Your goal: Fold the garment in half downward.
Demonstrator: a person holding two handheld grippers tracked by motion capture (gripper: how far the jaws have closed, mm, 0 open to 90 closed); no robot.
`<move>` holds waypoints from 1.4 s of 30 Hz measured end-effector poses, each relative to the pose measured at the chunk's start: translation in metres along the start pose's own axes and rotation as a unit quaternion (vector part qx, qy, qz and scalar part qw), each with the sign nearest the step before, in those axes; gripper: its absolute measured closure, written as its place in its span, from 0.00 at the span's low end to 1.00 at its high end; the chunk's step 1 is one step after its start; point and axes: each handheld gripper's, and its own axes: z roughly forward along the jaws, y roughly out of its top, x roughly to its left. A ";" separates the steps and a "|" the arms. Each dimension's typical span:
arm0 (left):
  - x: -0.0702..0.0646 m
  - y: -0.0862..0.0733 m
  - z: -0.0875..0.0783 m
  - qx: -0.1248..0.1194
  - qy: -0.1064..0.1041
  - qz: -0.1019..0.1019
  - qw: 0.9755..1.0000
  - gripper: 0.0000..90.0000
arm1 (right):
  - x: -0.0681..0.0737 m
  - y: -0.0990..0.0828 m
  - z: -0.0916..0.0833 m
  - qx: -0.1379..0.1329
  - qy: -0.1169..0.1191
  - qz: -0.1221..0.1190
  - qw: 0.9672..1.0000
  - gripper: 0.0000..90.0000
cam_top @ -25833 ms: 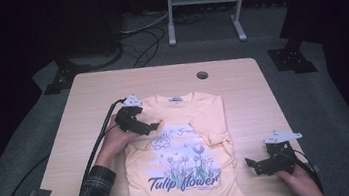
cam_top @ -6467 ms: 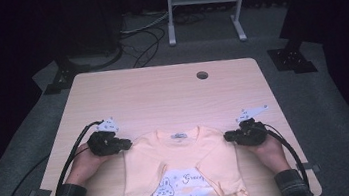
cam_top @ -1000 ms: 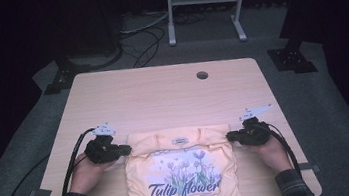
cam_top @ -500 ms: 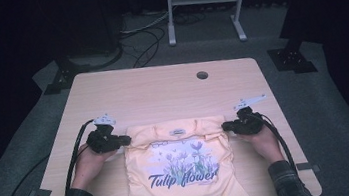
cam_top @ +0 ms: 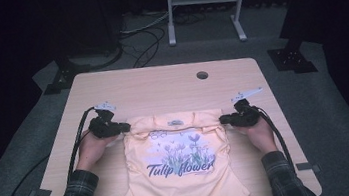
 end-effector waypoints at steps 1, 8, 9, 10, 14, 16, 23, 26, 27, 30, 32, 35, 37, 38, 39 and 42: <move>0.002 0.002 0.001 0.000 0.002 0.002 1.000 0.92 | -0.001 0.002 0.001 0.000 -0.003 -0.002 1.000 0.92; 0.010 0.006 0.007 -0.019 0.003 -0.011 1.000 0.92 | -0.012 0.011 0.007 -0.002 -0.010 0.009 1.000 0.92; 0.011 0.004 0.006 -0.024 -0.001 -0.018 1.000 0.92 | -0.013 0.011 0.008 -0.004 -0.009 0.012 1.000 0.92; 0.011 0.004 0.006 -0.024 -0.001 -0.018 1.000 0.92 | -0.013 0.011 0.008 -0.004 -0.009 0.012 1.000 0.92; 0.005 0.006 -0.004 -0.032 0.008 -0.005 0.999 0.92 | -0.012 0.012 0.004 -0.008 -0.004 0.019 1.000 0.93; 0.000 0.010 -0.015 -0.053 0.008 0.001 0.999 0.92 | -0.007 0.014 -0.004 -0.020 -0.006 0.011 1.000 0.93; -0.018 0.015 -0.047 -0.086 0.000 0.021 0.996 0.93 | 0.013 0.020 -0.030 -0.051 0.001 -0.013 0.999 0.93; -0.027 0.015 -0.060 -0.097 -0.006 0.029 0.995 0.93 | 0.022 0.018 -0.041 -0.063 0.004 -0.025 0.998 0.93; -0.031 0.014 -0.064 -0.101 -0.007 0.032 0.994 0.93 | 0.024 0.018 -0.045 -0.067 0.005 -0.028 0.997 0.93; -0.039 0.011 -0.074 -0.110 -0.011 0.038 0.993 0.93 | 0.030 0.017 -0.056 -0.073 0.005 -0.036 0.997 0.93; -0.043 0.007 -0.078 -0.115 -0.016 0.039 0.992 0.93 | 0.033 0.016 -0.063 -0.080 0.008 -0.037 0.996 0.93; -0.048 0.000 -0.083 -0.115 -0.024 0.039 0.992 0.93 | 0.036 0.013 -0.072 -0.084 0.011 -0.040 0.996 0.93; -0.051 -0.006 -0.085 -0.117 -0.029 0.037 0.992 0.93 | 0.039 0.009 -0.075 -0.083 0.012 -0.042 0.996 0.93; -0.052 -0.009 -0.086 -0.117 -0.032 0.035 0.992 0.93 | 0.041 0.007 -0.077 -0.082 0.013 -0.042 0.996 0.93; -0.053 -0.012 -0.086 -0.115 -0.035 0.034 0.992 0.93 | 0.042 0.004 -0.078 -0.079 0.014 -0.043 0.996 0.93; -0.057 -0.022 -0.088 -0.113 -0.043 0.033 0.992 0.93 | 0.047 -0.004 -0.081 -0.075 0.017 -0.047 0.996 0.93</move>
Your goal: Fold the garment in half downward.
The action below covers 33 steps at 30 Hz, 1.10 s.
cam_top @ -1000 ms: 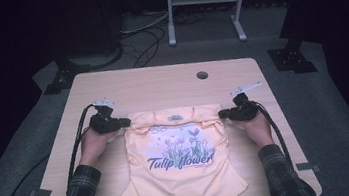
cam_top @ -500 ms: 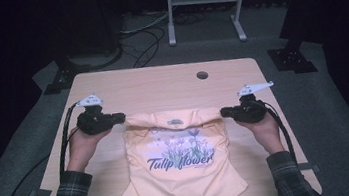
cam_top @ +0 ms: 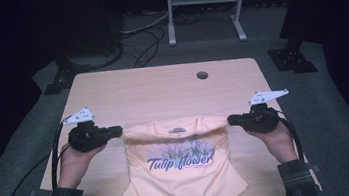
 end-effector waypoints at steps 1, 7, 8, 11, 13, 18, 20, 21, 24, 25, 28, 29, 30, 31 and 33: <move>-0.002 -0.003 -0.001 0.005 0.001 0.001 1.000 0.93 | 0.002 -0.002 -0.002 0.001 0.002 -0.001 1.000 0.93; -0.012 -0.021 0.001 0.021 -0.012 -0.002 1.000 0.93 | 0.017 -0.018 -0.005 0.021 0.005 -0.007 1.000 0.93; -0.013 -0.023 0.004 0.029 -0.014 -0.001 0.999 0.93 | 0.018 -0.022 -0.004 0.027 0.004 -0.009 1.000 0.93; -0.015 -0.030 0.011 0.046 -0.023 -0.008 0.999 0.92 | 0.020 -0.035 0.000 0.046 0.009 -0.002 0.999 0.93; -0.016 -0.034 0.016 0.059 -0.026 -0.008 0.998 0.92 | 0.020 -0.042 0.003 0.058 0.011 0.004 0.998 0.93; -0.022 -0.041 0.027 0.106 -0.007 0.009 0.994 0.92 | 0.018 -0.053 0.009 0.080 0.007 0.010 0.997 0.92; -0.021 -0.043 0.031 0.121 0.000 0.010 0.993 0.92 | 0.017 -0.056 0.012 0.089 0.004 0.010 0.996 0.92; -0.020 -0.044 0.032 0.125 -0.001 0.008 0.992 0.92 | 0.017 -0.057 0.014 0.093 0.003 0.011 0.996 0.92; -0.019 -0.047 0.036 0.138 0.000 0.010 0.990 0.92 | 0.017 -0.059 0.019 0.105 0.001 0.006 0.994 0.92; -0.020 -0.047 0.036 0.140 0.001 0.010 0.990 0.92 | 0.017 -0.059 0.020 0.108 0.000 0.006 0.994 0.92; -0.018 -0.048 0.038 0.147 0.004 0.012 0.989 0.92 | 0.017 -0.060 0.022 0.110 0.000 0.008 0.994 0.92; -0.018 -0.048 0.039 0.147 0.004 0.009 0.989 0.92 | 0.017 -0.060 0.022 0.109 -0.001 0.008 0.994 0.92; -0.017 -0.048 0.039 0.146 0.004 0.006 0.989 0.92 | 0.017 -0.060 0.023 0.108 -0.001 0.008 0.994 0.92; -0.016 -0.048 0.039 0.147 0.004 0.007 0.989 0.92 | 0.018 -0.060 0.023 0.109 -0.002 0.008 0.994 0.92; -0.016 -0.048 0.039 0.147 0.008 0.006 0.989 0.92 | 0.018 -0.060 0.024 0.108 -0.002 0.006 0.994 0.92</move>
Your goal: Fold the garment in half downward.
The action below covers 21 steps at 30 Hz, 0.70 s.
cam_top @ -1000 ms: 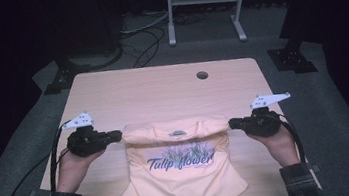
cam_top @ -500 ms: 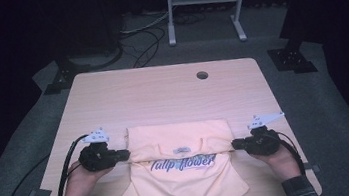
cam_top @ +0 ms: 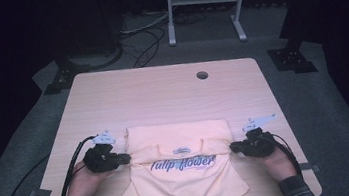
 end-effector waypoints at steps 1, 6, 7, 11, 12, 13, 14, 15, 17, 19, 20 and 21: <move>0.000 0.000 0.000 0.000 0.001 0.000 1.000 0.92 | 0.000 0.000 0.000 -0.001 0.000 0.000 1.000 0.92; 0.004 0.004 0.002 0.000 0.011 -0.003 1.000 0.92 | -0.002 0.003 0.003 -0.003 -0.002 0.001 1.000 0.92; 0.005 0.005 0.003 -0.002 0.013 -0.004 1.000 0.92 | -0.002 0.003 0.003 -0.004 -0.003 0.001 1.000 0.92; 0.011 0.008 0.005 -0.005 0.016 -0.009 1.000 0.92 | -0.007 0.008 0.007 -0.008 -0.009 0.004 1.000 0.92; 0.013 0.009 0.005 -0.004 0.018 -0.009 1.000 0.92 | -0.009 0.010 0.008 -0.007 -0.011 0.005 1.000 0.92; 0.014 0.010 0.006 -0.004 0.020 -0.009 1.000 0.92 | -0.010 0.011 0.010 -0.010 -0.013 0.003 1.000 0.92; 0.016 0.012 0.007 -0.005 0.022 -0.010 1.000 0.92 | -0.012 0.012 0.011 -0.013 -0.013 0.006 1.000 0.92; 0.018 0.014 0.008 -0.004 0.023 -0.010 1.000 0.92 | -0.013 0.013 0.012 -0.016 -0.013 0.008 1.000 0.92; 0.023 0.018 0.010 -0.008 0.025 -0.012 1.000 0.92 | -0.016 0.016 0.013 -0.012 -0.018 0.009 1.000 0.92; 0.028 0.020 0.012 -0.014 0.025 -0.019 0.999 0.92 | -0.018 0.021 0.016 -0.011 -0.025 0.007 1.000 0.92; 0.031 0.021 0.013 -0.014 0.022 -0.024 0.999 0.92 | -0.020 0.023 0.017 -0.012 -0.027 0.006 1.000 0.92; 0.033 0.022 0.013 -0.015 0.024 -0.025 0.999 0.92 | -0.021 0.024 0.019 -0.014 -0.028 0.005 0.999 0.92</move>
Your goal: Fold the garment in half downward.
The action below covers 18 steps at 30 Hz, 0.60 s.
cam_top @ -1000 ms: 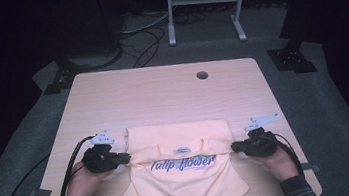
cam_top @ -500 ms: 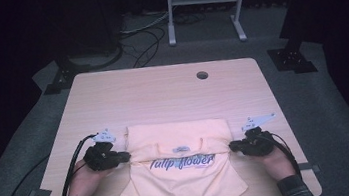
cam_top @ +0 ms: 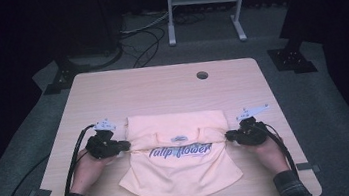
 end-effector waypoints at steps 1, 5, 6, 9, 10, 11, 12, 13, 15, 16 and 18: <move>0.002 0.001 0.001 0.000 0.002 0.001 1.000 0.92 | -0.003 0.002 0.002 0.000 0.003 0.004 1.000 0.92; 0.010 0.007 0.005 -0.009 0.011 -0.001 1.000 0.92 | -0.009 0.010 0.008 -0.002 -0.004 0.009 1.000 0.92; 0.013 0.008 0.006 -0.012 0.009 -0.005 1.000 0.92 | -0.010 0.011 0.010 -0.006 -0.006 0.010 1.000 0.92; 0.016 0.010 0.004 -0.016 0.011 -0.008 1.000 0.92 | -0.015 0.015 0.012 -0.008 -0.004 0.022 1.000 0.92; 0.015 0.010 0.002 -0.018 0.012 -0.006 1.000 0.92 | -0.016 0.016 0.012 -0.012 -0.006 0.021 1.000 0.92; 0.014 0.011 0.000 -0.022 0.015 -0.004 1.000 0.92 | -0.015 0.017 0.011 -0.015 -0.005 0.023 1.000 0.92; 0.013 0.011 -0.004 -0.027 0.017 -0.001 0.999 0.92 | -0.014 0.018 0.009 -0.019 -0.005 0.024 1.000 0.92; 0.012 0.012 -0.008 -0.035 0.019 0.001 0.999 0.92 | -0.013 0.019 0.006 -0.025 -0.005 0.021 0.999 0.93; 0.008 0.015 -0.017 -0.056 0.016 0.002 0.998 0.92 | -0.011 0.022 -0.004 -0.041 -0.002 0.020 0.999 0.93; 0.006 0.016 -0.022 -0.067 0.016 0.004 0.998 0.92 | -0.010 0.024 -0.009 -0.052 -0.001 0.018 0.998 0.93; 0.001 0.021 -0.033 -0.087 0.020 0.013 0.996 0.92 | -0.006 0.026 -0.020 -0.072 0.001 0.014 0.997 0.93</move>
